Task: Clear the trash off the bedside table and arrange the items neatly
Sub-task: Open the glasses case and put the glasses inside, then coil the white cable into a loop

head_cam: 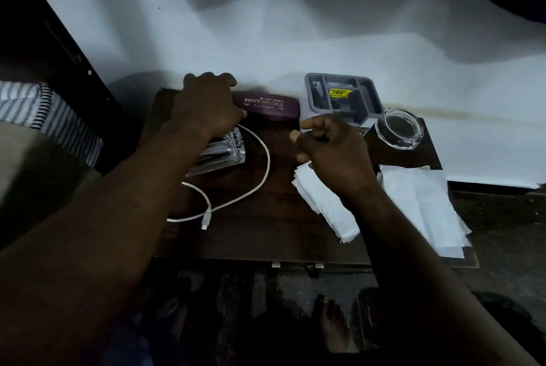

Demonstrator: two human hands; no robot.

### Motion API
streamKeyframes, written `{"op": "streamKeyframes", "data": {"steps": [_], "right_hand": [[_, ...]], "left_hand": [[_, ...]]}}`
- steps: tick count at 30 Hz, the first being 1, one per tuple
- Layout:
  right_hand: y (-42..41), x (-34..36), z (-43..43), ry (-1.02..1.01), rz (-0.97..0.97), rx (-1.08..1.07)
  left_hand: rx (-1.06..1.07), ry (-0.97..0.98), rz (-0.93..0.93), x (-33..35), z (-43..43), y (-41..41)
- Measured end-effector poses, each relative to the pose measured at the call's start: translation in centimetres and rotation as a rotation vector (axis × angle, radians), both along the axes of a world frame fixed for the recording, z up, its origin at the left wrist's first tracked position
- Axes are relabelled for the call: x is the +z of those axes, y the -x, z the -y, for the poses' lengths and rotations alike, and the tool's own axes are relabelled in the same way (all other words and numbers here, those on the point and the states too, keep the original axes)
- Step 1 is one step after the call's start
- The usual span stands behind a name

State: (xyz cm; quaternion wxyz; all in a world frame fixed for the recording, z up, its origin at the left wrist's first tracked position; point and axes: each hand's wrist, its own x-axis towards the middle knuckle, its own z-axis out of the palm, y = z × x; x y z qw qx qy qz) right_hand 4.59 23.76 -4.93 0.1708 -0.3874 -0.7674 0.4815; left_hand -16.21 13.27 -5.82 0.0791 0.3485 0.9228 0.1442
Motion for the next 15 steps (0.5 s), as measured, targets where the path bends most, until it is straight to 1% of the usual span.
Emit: {"op": "streamKeyframes", "data": {"steps": [6, 9, 15], "right_hand": [[-0.3, 0.0, 0.6, -0.229, 0.107, 0.131], [-0.4, 0.3, 0.9, -0.269, 0.137, 0.176], [-1.0, 0.8, 2.0, -0.325, 0.168, 0.279]], "left_hand": [[-0.071, -0.044, -0.14, 1.5, 0.5, -2.0], [-0.125, -0.079, -0.223, 2.2, 1.5, -3.5], [-0.207, -0.087, -0.328, 2.5, 4.8, -6.7]]}}
